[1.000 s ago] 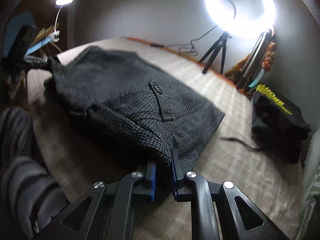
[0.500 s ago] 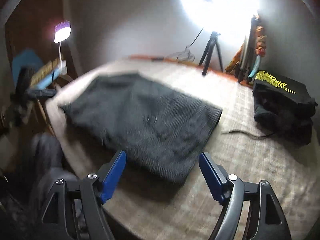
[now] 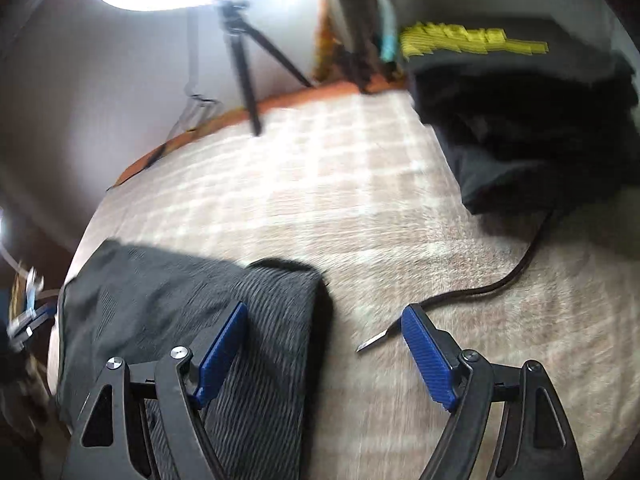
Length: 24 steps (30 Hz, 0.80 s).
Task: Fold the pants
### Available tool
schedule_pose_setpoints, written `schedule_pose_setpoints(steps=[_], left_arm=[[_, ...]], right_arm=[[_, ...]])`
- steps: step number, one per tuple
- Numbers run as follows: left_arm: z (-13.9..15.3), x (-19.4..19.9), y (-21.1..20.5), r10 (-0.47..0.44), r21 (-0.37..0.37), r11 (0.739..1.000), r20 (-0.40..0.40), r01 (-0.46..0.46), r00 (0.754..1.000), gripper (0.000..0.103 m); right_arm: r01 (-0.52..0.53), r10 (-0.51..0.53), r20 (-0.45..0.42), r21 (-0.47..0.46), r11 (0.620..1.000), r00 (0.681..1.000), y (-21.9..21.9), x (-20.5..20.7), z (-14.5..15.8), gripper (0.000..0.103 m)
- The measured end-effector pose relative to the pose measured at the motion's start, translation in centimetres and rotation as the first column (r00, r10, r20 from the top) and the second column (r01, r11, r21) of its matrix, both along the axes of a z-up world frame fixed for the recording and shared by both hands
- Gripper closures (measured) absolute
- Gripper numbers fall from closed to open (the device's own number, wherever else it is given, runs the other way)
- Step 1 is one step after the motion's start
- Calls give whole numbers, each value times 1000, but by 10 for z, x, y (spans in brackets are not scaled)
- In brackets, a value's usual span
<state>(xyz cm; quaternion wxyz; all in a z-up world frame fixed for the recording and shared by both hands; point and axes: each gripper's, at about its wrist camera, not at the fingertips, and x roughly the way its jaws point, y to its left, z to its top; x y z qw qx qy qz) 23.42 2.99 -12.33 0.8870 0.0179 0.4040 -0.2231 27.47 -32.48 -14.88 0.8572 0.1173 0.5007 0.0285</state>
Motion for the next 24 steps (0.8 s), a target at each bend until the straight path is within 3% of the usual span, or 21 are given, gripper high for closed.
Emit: schedule_pose_setpoints(steps=[3, 5, 7, 8, 10, 12, 14, 18, 21, 22, 23, 24], left_arm=[[-19, 9, 2, 35, 63, 997, -24, -33, 999, 78], [-29, 10, 7, 57, 73, 996, -42, -53, 998, 78], [-32, 7, 9, 53, 83, 995, -28, -50, 998, 78], [-32, 7, 8, 49, 93, 995, -16, -47, 999, 78], [-32, 4, 5, 40, 120, 992, 1, -40, 999, 78], [-29, 6, 6, 45, 123, 991, -4, -44, 999, 78], [-20, 4, 4, 64, 145, 987, 20, -66, 998, 78], [10, -13, -11, 3, 120, 993, 77, -13, 997, 78], [28, -21, -39, -66, 115, 992, 97, 54, 993, 62], [31, -21, -45, -79, 105, 992, 96, 68, 992, 60], [33, -21, -54, -99, 92, 992, 91, 90, 991, 60], [32, -20, -61, -111, 92, 990, 91, 102, 990, 60]], right_arm=[[-7, 7, 2, 39, 999, 1000, 0, 6, -6, 23], [-34, 36, -9, 121, 992, 999, 0, 9, -8, 52], [-58, 60, -7, 154, 986, 998, 4, 13, -6, 69], [-73, 74, 0, 134, 988, 997, 9, 13, -3, 79], [-122, 121, 12, 57, 991, 993, 22, 12, 5, 91], [-145, 148, 29, -91, 985, 989, 35, 14, 14, 94], [-125, 130, 19, -165, 978, 991, 39, 18, 13, 100], [-120, 125, 16, -192, 974, 992, 43, 21, 12, 100], [-121, 126, 20, -152, 981, 992, 39, 10, 21, 78], [-111, 116, 29, -137, 984, 993, 37, 1, 26, 58], [-100, 105, 41, -125, 987, 994, 36, -9, 31, 52], [-95, 100, 50, -106, 990, 994, 35, -21, 37, 52]])
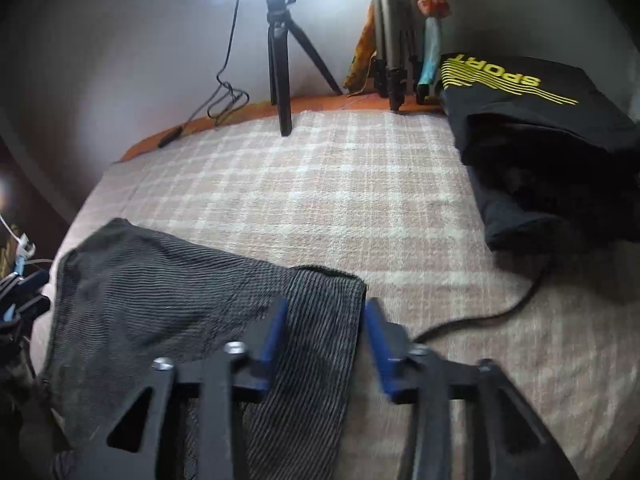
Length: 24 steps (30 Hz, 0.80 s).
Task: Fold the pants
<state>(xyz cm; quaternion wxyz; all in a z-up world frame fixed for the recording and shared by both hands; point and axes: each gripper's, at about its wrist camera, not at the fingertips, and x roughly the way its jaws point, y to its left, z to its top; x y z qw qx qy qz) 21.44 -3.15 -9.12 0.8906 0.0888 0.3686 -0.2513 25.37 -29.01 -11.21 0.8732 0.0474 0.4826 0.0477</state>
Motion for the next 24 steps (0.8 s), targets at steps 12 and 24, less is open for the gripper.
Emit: schedule_pose_setpoints(steps=[12, 24], left_arm=[[-61, 13, -43, -47, 128, 990, -131, 64, 990, 59], [-30, -11, -20, -47, 96, 994, -100, 56, 994, 59]], right_arm=[[221, -194, -119, 290, 931, 974, -29, -134, -18, 27], [253, -217, -129, 536, 805, 967, -11, -133, -55, 22]])
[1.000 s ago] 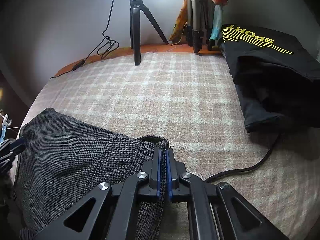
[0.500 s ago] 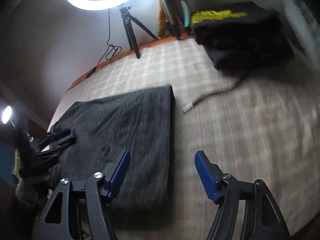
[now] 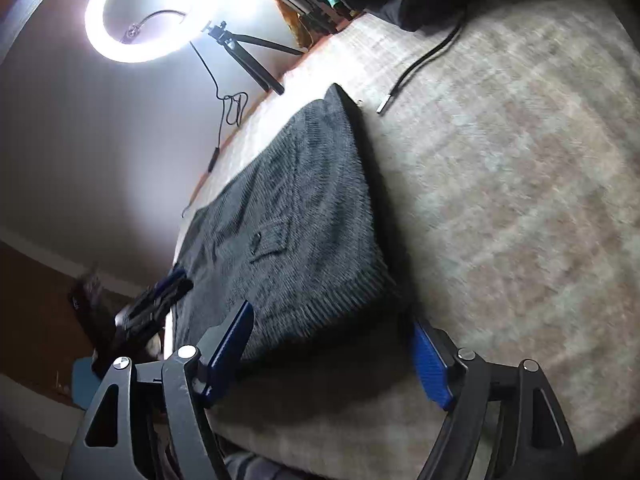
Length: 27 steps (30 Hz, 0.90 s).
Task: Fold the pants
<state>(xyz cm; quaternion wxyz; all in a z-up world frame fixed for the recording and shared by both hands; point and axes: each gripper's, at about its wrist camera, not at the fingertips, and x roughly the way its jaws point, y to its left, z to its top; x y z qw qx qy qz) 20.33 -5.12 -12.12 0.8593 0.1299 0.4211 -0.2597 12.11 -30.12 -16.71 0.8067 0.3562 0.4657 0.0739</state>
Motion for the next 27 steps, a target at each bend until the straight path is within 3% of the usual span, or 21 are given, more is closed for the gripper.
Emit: schedule_pose_setpoints(steps=[3, 4, 7, 9, 12, 15, 16, 17, 19, 22, 24, 25, 26, 27], left_arm=[[-15, -1, 9, 19, 7, 1000, -41, -19, 999, 59], [-20, -1, 11, 21, 13, 1000, -53, -21, 998, 59], [-33, -10, 16, 18, 6, 1000, -29, -18, 999, 59], [-33, -14, 17, 16, 4, 1000, -9, -16, 1000, 58], [-29, -11, 17, 9, 15, 1000, -40, -8, 999, 59], [-12, -6, 19, 37, -37, 999, -51, -39, 998, 59], [-4, -6, 17, 34, -65, 997, -43, -36, 999, 59], [3, -6, 13, 28, -77, 997, -31, -31, 999, 59], [10, -5, -2, -9, -72, 997, -19, 8, 1000, 59], [10, 4, -22, -29, -36, 999, -6, 28, 1000, 59], [8, 17, -31, -5, -51, 999, -20, 4, 1000, 59], [7, 24, -31, 11, -57, 998, -24, -12, 1000, 59], [5, 29, -33, 31, -57, 998, -25, -33, 999, 59], [2, 34, -34, 46, -49, 998, -23, -47, 999, 59]], right_arm=[[23, -22, 27, -38, 999, 999, 10, 9, 0, 22], [33, -31, 37, -48, 998, 999, 12, 12, 1, 28], [71, -69, 28, -44, 997, 997, 13, 13, -4, 73], [100, -98, 51, -50, 994, 994, 11, 9, 0, 82], [85, -71, 95, -151, 985, 993, 17, 3, 15, 84], [71, -56, 101, -144, 987, 993, 20, 3, 18, 79], [74, -62, 95, -134, 988, 994, 19, 3, 17, 69], [81, -71, 87, -120, 989, 994, 18, 4, 14, 53], [97, -93, 67, -72, 993, 993, 15, 6, 6, 38], [124, -122, 85, -21, 992, 989, 16, 10, -4, 32], [131, -130, 98, -5, 991, 987, 18, 14, -5, 33], [134, -134, 96, 7, 991, 986, 19, 16, -6, 46], [136, -137, 91, 11, 991, 986, 19, 18, -7, 69], [139, -138, 86, -5, 990, 987, 19, 21, -7, 76]])
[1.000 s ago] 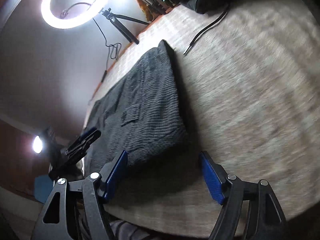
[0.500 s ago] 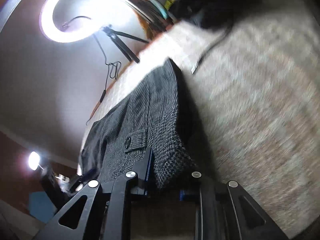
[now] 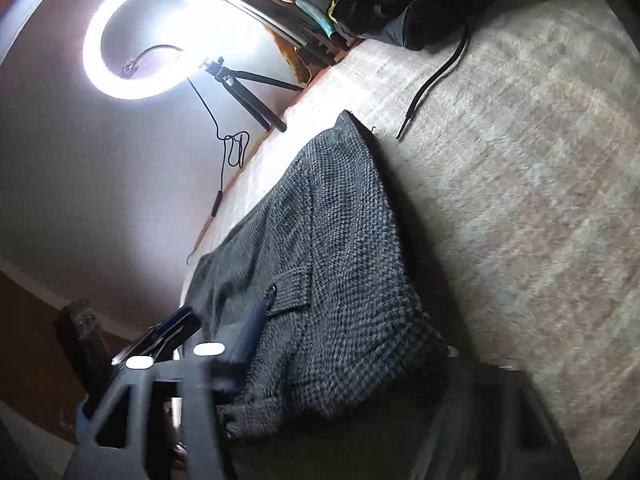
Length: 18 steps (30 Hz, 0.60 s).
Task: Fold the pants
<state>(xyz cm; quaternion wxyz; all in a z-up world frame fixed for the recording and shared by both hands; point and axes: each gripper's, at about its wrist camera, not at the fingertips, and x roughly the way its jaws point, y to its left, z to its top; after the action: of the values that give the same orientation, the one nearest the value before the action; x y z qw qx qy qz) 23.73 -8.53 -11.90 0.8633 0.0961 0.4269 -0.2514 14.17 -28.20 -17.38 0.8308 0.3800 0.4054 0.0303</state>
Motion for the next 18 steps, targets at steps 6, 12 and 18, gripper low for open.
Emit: schedule_pose_setpoints(steps=[6, 12, 18], left_arm=[[-29, 20, 0, 63, 22, 998, -47, -62, 997, 59], [-31, 14, 4, 51, 8, 999, -31, -51, 998, 58], [-3, -25, 21, 43, -84, 995, -14, -44, 999, 58]], right_arm=[[-47, 54, 31, -182, 982, 998, 13, 5, 25, 88], [-74, 82, 18, -273, 959, 996, 23, 12, 36, 89], [-98, 125, 42, -405, 909, 991, 41, 11, 63, 89]])
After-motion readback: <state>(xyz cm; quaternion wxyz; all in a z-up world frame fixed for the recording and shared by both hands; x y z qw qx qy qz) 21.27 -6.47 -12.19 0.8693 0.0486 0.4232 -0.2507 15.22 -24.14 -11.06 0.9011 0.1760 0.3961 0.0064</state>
